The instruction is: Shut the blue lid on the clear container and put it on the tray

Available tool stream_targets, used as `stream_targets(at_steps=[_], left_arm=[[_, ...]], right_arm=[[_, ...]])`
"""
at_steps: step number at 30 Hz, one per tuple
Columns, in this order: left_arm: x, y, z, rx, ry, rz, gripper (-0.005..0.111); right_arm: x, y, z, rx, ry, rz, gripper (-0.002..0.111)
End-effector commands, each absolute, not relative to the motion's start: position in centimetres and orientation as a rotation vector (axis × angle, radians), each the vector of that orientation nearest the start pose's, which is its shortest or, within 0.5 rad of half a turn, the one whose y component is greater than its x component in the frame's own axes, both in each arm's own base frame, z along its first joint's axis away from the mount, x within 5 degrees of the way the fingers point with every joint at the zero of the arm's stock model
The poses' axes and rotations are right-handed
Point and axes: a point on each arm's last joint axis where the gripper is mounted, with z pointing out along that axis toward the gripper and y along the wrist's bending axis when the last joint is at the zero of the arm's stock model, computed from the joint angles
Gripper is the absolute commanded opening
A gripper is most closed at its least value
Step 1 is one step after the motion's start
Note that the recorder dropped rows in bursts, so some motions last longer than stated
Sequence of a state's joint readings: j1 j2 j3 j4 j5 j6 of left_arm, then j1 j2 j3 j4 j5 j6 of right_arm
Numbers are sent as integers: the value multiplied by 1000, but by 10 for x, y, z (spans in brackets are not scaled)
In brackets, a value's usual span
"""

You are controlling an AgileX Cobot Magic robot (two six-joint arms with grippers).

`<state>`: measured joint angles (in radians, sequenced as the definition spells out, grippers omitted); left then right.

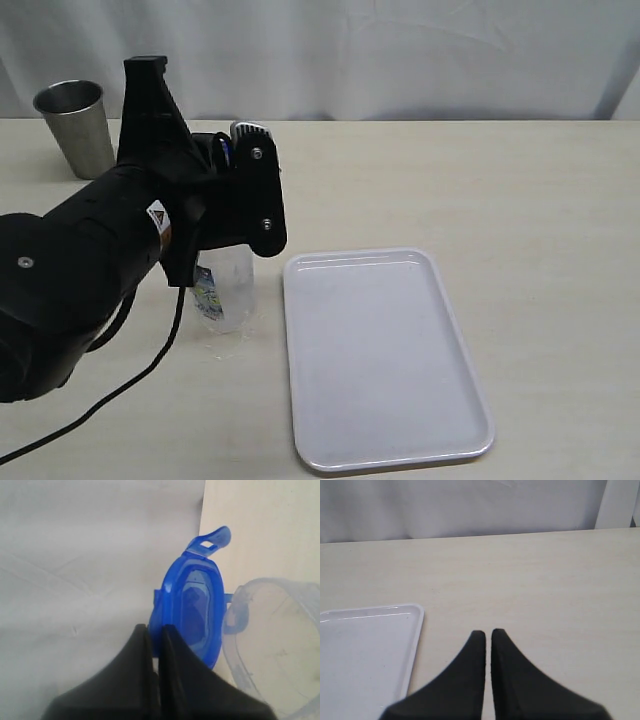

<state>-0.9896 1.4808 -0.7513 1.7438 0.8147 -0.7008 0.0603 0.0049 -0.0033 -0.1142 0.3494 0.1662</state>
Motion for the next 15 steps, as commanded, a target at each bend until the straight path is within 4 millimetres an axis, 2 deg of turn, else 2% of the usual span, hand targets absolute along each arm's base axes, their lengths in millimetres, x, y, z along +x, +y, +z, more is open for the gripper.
stream_targets(at_steps=[1,9,15], left_arm=[[207,-202,244,1443,1394,854,0],[201,-193,227,1491,1436,867,0],[195,-193,218,1518,1497,813,0]], right_arm=[[54,0,182,29,1827,52,4],[54,0,182,29,1827,52,4],[54,0,182,29,1827,52,4]])
